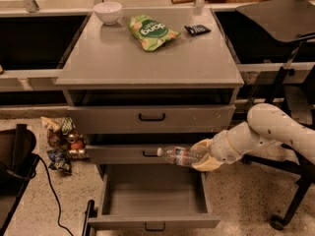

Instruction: Place water bottle into bottom drawer

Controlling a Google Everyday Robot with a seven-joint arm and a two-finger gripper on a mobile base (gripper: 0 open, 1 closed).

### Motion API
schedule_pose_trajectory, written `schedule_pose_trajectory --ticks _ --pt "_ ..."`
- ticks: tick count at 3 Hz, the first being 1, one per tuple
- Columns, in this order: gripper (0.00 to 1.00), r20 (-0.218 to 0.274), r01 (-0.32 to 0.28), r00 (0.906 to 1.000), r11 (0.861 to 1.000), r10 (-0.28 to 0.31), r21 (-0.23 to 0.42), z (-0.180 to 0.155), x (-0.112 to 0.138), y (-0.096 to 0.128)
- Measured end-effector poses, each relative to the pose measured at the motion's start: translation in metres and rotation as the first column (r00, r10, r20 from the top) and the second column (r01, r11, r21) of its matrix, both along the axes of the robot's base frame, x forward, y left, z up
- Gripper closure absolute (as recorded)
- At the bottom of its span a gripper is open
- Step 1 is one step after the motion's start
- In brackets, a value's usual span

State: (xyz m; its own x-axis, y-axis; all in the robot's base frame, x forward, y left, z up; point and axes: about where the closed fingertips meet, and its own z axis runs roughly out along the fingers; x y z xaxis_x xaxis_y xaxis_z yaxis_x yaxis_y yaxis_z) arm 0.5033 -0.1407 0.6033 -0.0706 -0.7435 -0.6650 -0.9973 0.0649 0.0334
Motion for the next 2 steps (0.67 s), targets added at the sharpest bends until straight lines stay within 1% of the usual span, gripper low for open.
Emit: schedule_pose_trajectory --ticks 1,2 --pt "1.0 0.0 0.0 1.0 1.0 0.0 0.0 0.0 0.0 0.0" --pt "1.0 -0.016 0.045 0.9989 0.999 -0.045 -0.01 -0.024 0.006 0.0"
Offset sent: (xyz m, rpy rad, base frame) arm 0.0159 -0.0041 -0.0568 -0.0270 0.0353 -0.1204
